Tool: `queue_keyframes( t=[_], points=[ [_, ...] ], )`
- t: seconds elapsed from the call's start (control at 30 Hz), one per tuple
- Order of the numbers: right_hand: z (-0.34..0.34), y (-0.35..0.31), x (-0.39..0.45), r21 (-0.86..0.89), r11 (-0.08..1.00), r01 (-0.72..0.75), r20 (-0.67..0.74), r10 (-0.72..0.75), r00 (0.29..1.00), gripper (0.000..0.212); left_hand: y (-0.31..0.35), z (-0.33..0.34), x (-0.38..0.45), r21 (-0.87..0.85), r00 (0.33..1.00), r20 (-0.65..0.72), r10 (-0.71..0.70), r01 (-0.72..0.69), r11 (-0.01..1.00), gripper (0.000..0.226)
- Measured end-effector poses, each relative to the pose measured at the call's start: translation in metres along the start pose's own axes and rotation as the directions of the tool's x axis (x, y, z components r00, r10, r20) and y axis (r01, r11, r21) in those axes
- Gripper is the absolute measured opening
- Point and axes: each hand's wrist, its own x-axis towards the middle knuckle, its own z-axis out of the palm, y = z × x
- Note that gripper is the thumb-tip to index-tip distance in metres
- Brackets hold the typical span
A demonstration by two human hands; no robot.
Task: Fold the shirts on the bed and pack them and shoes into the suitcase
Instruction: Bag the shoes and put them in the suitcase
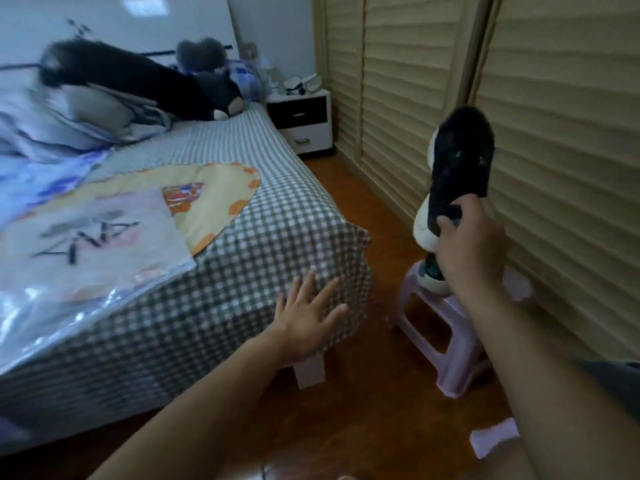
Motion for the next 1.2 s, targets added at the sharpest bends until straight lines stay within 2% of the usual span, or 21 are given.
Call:
queue_keyframes(
  t=[0.07, 0.1, 0.13, 0.2, 0.27, 0.3, 0.33, 0.43, 0.57, 0.67, 0.8, 0.87, 1.0, 1.07, 1.13, 1.2],
  points=[
    [0.011, -0.044, -0.007, 0.122, 0.988, 0.095, 0.059, -0.103, 0.993, 0.019, -0.027, -0.015, -0.042, -0.058, 0.983, -0.180, -0.019, 0.009, 0.998, 0.065],
    [0.018, -0.066, -0.013, 0.201, 0.970, 0.134, 0.096, -0.156, 0.983, 0.018, -0.050, -0.026, -0.064, -0.031, 0.950, -0.312, -0.031, 0.022, 0.999, 0.060],
    [0.024, -0.087, -0.020, 0.288, 0.944, 0.162, 0.144, -0.210, 0.967, 0.017, -0.076, -0.037, -0.085, 0.009, 0.890, -0.454, -0.040, 0.050, 0.999, 0.051],
    [0.034, -0.128, -0.040, 0.456, 0.872, 0.180, 0.233, -0.313, 0.921, 0.012, -0.136, -0.060, -0.127, 0.052, 0.727, -0.681, -0.089, 0.169, 0.984, 0.024],
    [0.040, -0.165, -0.061, 0.550, 0.808, 0.209, 0.266, -0.407, 0.874, 0.008, -0.192, -0.079, -0.158, 0.019, 0.585, -0.792, -0.175, 0.310, 0.951, 0.009],
    [0.043, -0.180, -0.070, 0.588, 0.779, 0.215, 0.277, -0.444, 0.852, 0.009, -0.216, -0.087, -0.168, -0.008, 0.561, -0.797, -0.223, 0.360, 0.933, 0.009],
    [0.045, -0.194, -0.078, 0.628, 0.752, 0.200, 0.297, -0.470, 0.831, 0.009, -0.236, -0.092, -0.176, -0.018, 0.570, -0.777, -0.266, 0.404, 0.915, 0.017],
    [0.050, -0.221, -0.096, 0.705, 0.690, 0.161, 0.352, -0.538, 0.766, 0.009, -0.283, -0.093, -0.184, 0.100, 0.666, -0.700, -0.259, 0.450, 0.887, 0.042],
    [0.056, -0.236, -0.114, 0.742, 0.650, 0.166, 0.380, -0.611, 0.695, 0.011, -0.308, -0.091, -0.185, 0.065, 0.671, -0.702, -0.241, 0.396, 0.916, 0.029],
    [0.060, -0.237, -0.118, 0.748, 0.647, 0.148, 0.416, -0.631, 0.655, 0.016, -0.307, -0.104, -0.186, -0.032, 0.680, -0.684, -0.264, 0.333, 0.942, 0.017],
    [0.052, -0.235, -0.119, 0.771, 0.620, 0.145, 0.436, -0.680, 0.590, 0.020, -0.314, -0.119, -0.189, -0.122, 0.714, -0.608, -0.347, 0.348, 0.930, 0.020],
    [0.044, -0.233, -0.120, 0.796, 0.586, 0.152, 0.429, -0.723, 0.542, 0.022, -0.312, -0.126, -0.191, -0.130, 0.681, -0.640, -0.355, 0.360, 0.924, 0.018],
    [0.026, -0.232, -0.127, 0.827, 0.523, 0.207, 0.397, -0.803, 0.445, 0.015, -0.299, -0.142, -0.196, -0.246, 0.484, -0.778, -0.400, 0.351, 0.904, 0.019],
    [0.021, -0.231, -0.129, 0.837, 0.503, 0.215, 0.391, -0.825, 0.408, 0.018, -0.295, -0.148, -0.195, -0.301, 0.416, -0.808, -0.416, 0.316, 0.900, 0.014],
    [0.014, -0.230, -0.129, 0.847, 0.477, 0.233, 0.369, -0.845, 0.386, 0.021, -0.288, -0.155, -0.196, -0.373, 0.345, -0.821, -0.455, 0.278, 0.885, 0.013],
    [0.007, -0.230, -0.129, 0.853, 0.461, 0.244, 0.348, -0.852, 0.392, 0.020, -0.281, -0.161, -0.196, -0.447, 0.307, -0.814, -0.493, 0.212, 0.869, 0.014]
  ],
)
